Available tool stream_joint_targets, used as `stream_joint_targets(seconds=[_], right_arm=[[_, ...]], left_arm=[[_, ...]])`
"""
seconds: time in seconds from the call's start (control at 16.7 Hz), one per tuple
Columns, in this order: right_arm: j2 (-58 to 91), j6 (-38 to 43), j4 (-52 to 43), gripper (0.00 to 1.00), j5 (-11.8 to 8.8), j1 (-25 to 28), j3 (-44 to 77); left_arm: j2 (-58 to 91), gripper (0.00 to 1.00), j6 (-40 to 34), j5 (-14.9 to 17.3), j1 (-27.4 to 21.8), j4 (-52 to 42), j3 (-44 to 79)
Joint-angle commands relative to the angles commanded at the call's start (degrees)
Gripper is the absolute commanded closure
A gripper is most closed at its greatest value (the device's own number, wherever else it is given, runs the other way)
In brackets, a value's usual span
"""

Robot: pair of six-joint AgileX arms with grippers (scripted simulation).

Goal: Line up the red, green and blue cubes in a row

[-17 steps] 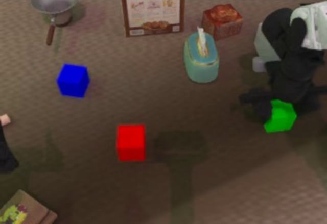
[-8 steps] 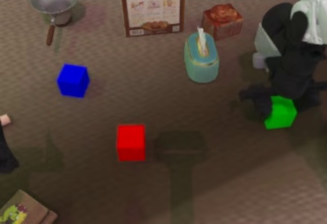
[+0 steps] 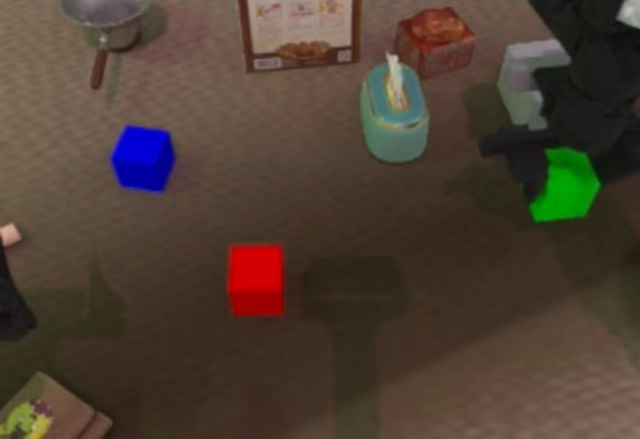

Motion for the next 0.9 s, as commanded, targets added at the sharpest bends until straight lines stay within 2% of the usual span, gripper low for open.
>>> stream_joint_targets(seconds=[0.18,0.3,0.48,0.9], right_arm=[[0.3,0.2,0.1,1.00,0.0,-0.2,0.0],[1.2,2.3,-0.7,1.00,0.0,1.8,1.6],[3.6,9.6,-3.1,1.00,0.0,7.8,6.0],[9.0,32.7,-9.2,1.00,0.0,25.0,17.4]], left_arm=[[0.0,0.00,0.0,0.0,0.0,0.0,0.0],[0.0,0.00,0.0,0.0,0.0,0.0,0.0],[0.0,0.00,0.0,0.0,0.0,0.0,0.0],[0.0,0.00,0.0,0.0,0.0,0.0,0.0]])
